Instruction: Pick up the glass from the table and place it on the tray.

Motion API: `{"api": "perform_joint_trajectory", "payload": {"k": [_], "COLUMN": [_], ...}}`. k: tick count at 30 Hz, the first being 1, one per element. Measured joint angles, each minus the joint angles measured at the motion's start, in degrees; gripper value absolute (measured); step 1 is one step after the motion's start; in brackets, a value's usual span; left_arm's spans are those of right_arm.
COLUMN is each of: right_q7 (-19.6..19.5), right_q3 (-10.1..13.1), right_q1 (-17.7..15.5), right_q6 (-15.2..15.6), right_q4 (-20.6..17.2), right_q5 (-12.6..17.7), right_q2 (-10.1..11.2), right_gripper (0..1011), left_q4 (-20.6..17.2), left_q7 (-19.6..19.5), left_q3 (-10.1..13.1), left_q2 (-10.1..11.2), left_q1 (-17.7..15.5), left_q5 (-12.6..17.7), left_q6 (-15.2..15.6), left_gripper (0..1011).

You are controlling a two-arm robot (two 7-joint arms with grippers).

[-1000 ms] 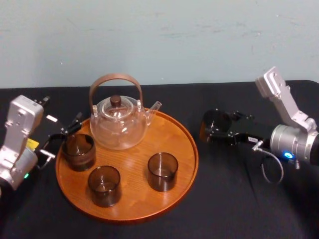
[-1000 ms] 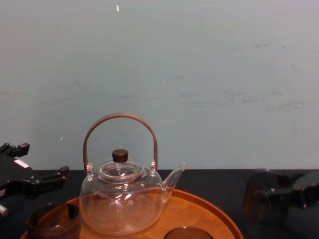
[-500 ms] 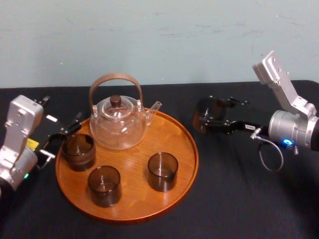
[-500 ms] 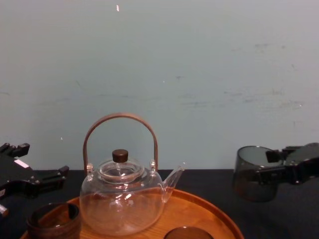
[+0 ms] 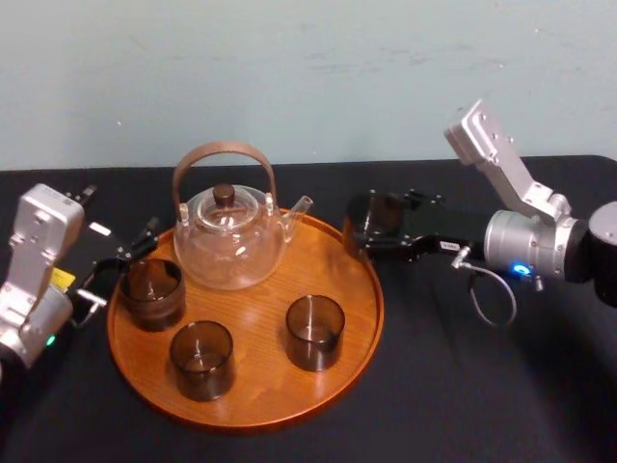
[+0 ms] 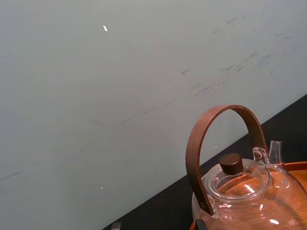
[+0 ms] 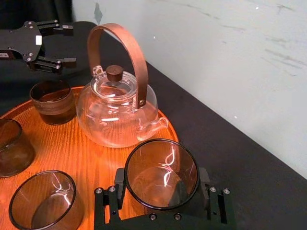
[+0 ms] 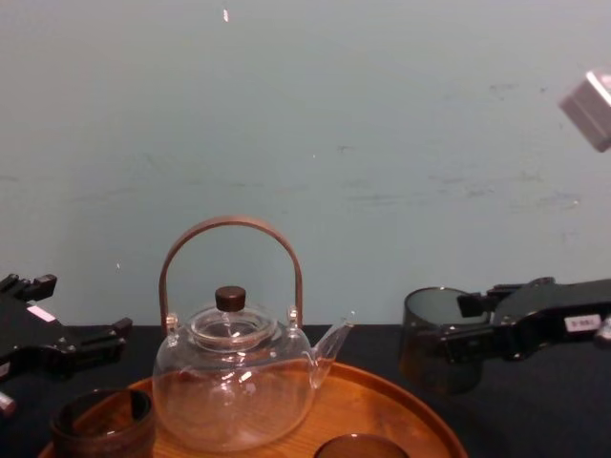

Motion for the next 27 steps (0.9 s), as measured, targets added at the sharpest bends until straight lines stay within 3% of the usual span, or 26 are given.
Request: {"api": "perform_joint_trajectory", "payload": {"k": [27], "right_q7": [1.94], "right_q3": [-4.17], "right_q1": [4.04], "right_q6": [-2.61], "right_q4": [8.87], "right_q5": [-2.1], "right_q2": [-5.31], "right_gripper": [899], "left_q4": [0.0], "left_q7": [0.0], "left_q3": [0.0], "left_q2": [0.0], "left_q1": [0.0], "left_q5": [0.0], "left_q6": [0.0], "left_gripper": [1001]}}
